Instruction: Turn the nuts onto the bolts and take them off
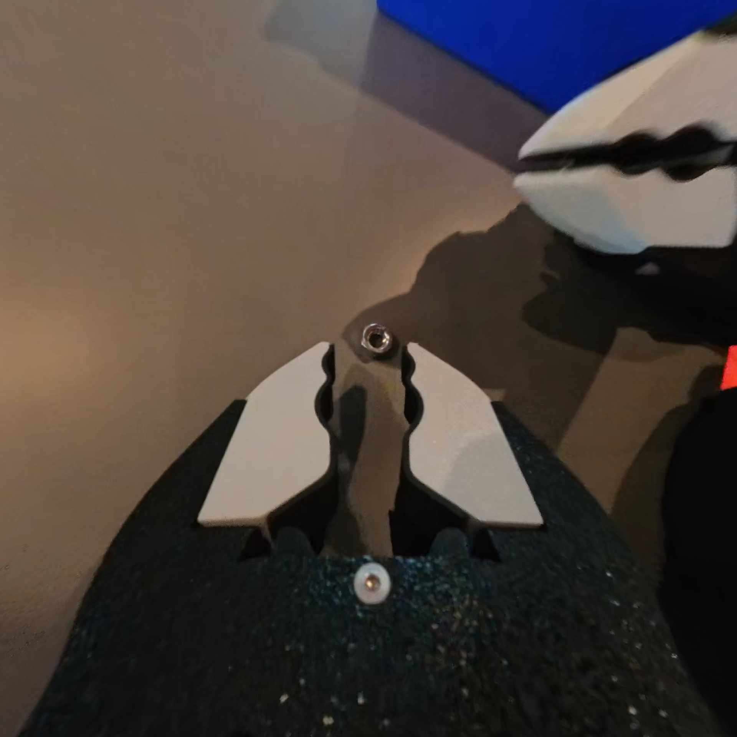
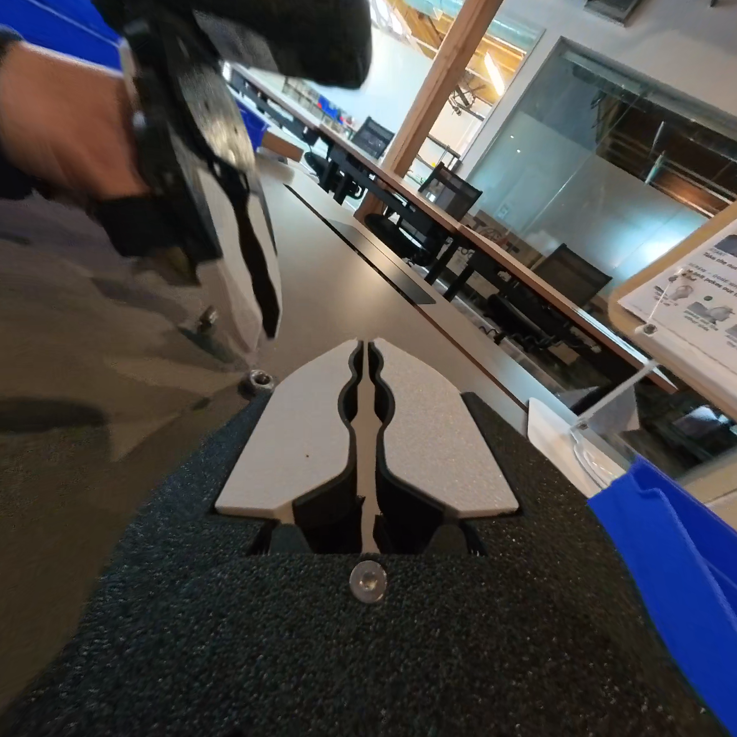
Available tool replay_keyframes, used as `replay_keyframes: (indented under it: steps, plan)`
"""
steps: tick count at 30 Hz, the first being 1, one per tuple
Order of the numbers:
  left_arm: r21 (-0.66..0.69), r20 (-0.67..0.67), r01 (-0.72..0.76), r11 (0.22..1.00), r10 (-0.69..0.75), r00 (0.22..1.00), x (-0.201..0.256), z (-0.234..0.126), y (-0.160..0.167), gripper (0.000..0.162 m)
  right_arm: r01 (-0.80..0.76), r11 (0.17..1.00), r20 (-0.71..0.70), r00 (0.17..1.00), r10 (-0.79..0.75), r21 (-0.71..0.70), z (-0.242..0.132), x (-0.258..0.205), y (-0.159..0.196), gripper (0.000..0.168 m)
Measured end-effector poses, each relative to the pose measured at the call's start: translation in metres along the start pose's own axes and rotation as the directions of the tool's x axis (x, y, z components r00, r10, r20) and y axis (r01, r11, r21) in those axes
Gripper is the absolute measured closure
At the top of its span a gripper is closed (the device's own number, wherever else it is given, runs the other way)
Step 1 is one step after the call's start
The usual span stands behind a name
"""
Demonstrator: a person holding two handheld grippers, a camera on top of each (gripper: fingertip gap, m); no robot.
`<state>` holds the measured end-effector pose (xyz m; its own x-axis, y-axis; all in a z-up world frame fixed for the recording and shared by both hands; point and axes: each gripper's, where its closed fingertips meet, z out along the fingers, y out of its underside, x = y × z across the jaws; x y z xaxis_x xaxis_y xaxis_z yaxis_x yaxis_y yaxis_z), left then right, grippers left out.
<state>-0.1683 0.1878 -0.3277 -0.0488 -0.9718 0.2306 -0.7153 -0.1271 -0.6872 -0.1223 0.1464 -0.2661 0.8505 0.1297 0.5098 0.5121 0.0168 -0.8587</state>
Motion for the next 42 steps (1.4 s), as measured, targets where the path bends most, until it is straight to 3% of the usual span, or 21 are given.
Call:
replay_keyframes:
  steps: [1, 6, 10, 12, 20, 27, 32, 36, 42]
  plan:
    - [0.079, 0.015, -0.001, 0.997, 0.0, 1.0, -0.004, -0.011, -0.005, 0.13, 0.006, 1.0, 0.012, 1.0, -0.006, -0.003, 0.001, -0.004, -0.001, 0.163]
    - [0.349, 0.256, -0.106, 0.931, 0.013, 0.966, -0.049, -0.07, -0.009, 0.132, -0.196, 0.973, 0.172, 0.961, 0.216, -0.126, 0.027, -0.048, -0.008, 0.151]
    - [0.369, 0.369, -0.198, 0.908, 0.052, 0.928, -0.066, -0.089, 0.002, 0.138, -0.191, 0.922, 0.23, 0.933, 0.277, -0.337, 0.057, -0.08, 0.003, 0.147]
    - [0.346, 0.363, -0.213, 0.914, 0.079, 0.929, -0.067, -0.089, 0.009, 0.139, -0.177, 0.888, 0.25, 0.92, 0.303, -0.425, 0.065, -0.093, 0.01, 0.146]
    - [0.316, 0.272, -0.236, 0.919, 0.15, 0.95, -0.051, -0.082, 0.013, 0.136, -0.163, 0.812, 0.289, 0.88, 0.376, -0.56, 0.079, -0.115, 0.024, 0.148]
    - [0.284, 0.204, -0.275, 0.918, 0.222, 0.953, -0.038, -0.075, 0.017, 0.125, -0.063, 0.838, 0.374, 0.875, 0.308, -0.542, 0.075, -0.115, 0.024, 0.158]
    - [0.253, 0.053, -0.33, 0.91, 0.328, 0.943, -0.012, -0.061, 0.026, 0.115, 0.183, 0.899, 0.561, 0.824, 0.081, -0.399, 0.058, -0.104, 0.005, 0.158]
    - [0.145, 0.063, -0.453, 0.879, 0.449, 0.891, -0.004, -0.048, 0.039, 0.119, 0.316, 0.891, 0.638, 0.769, -0.041, -0.325, 0.047, -0.1, -0.01, 0.158]
    - [0.146, 0.065, -0.548, 0.823, 0.545, 0.836, 0.01, -0.045, 0.04, 0.137, 0.383, 0.875, 0.68, 0.728, -0.088, -0.297, 0.037, -0.101, -0.017, 0.158]
